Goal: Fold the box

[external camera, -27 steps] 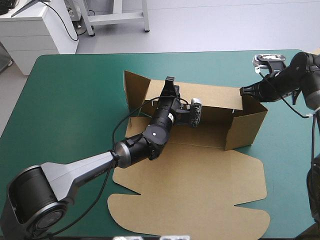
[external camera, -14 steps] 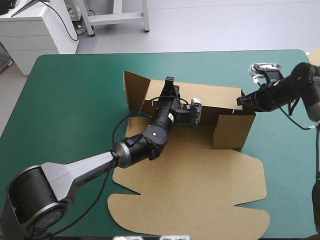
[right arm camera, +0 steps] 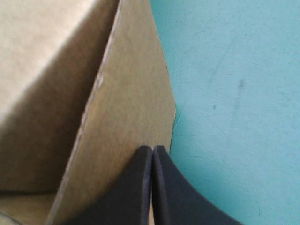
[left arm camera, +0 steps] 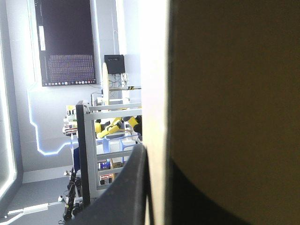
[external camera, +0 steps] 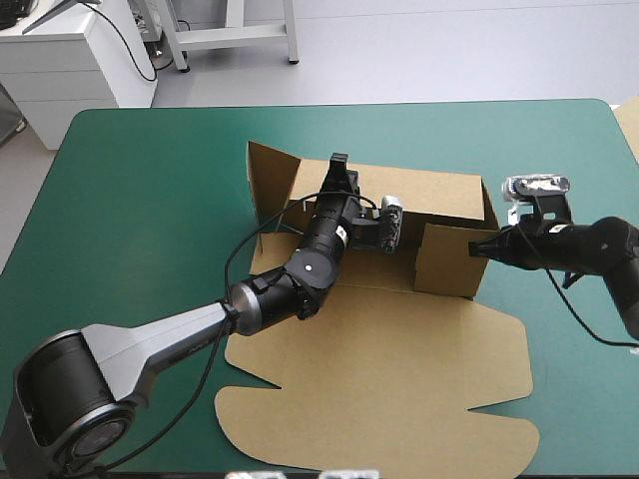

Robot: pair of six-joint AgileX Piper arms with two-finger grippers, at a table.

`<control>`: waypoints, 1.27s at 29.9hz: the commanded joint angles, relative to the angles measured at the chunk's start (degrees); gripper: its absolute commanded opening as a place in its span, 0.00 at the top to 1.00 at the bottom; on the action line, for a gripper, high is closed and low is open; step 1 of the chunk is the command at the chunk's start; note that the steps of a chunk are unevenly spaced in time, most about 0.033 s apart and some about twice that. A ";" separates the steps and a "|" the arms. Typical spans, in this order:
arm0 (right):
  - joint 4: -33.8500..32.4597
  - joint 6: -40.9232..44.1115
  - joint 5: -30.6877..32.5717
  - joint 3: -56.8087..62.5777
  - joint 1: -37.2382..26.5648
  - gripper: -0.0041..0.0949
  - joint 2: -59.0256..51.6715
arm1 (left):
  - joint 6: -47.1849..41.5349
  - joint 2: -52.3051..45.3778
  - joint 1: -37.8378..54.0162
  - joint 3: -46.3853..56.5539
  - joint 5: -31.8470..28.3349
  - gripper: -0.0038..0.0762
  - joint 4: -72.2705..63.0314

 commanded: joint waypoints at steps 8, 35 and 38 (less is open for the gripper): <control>7.60 -15.00 -7.96 6.49 -0.29 0.98 -4.85 | -1.08 -1.42 0.02 -0.24 1.09 0.96 -3.96; 17.84 -34.47 -3.95 6.49 -0.25 0.52 -4.12 | -1.08 -1.42 0.02 -0.24 1.13 0.96 -3.96; 19.72 -34.74 -6.14 6.49 -0.25 0.52 -2.44 | -2.45 -1.42 0.02 -0.24 1.13 0.96 -3.96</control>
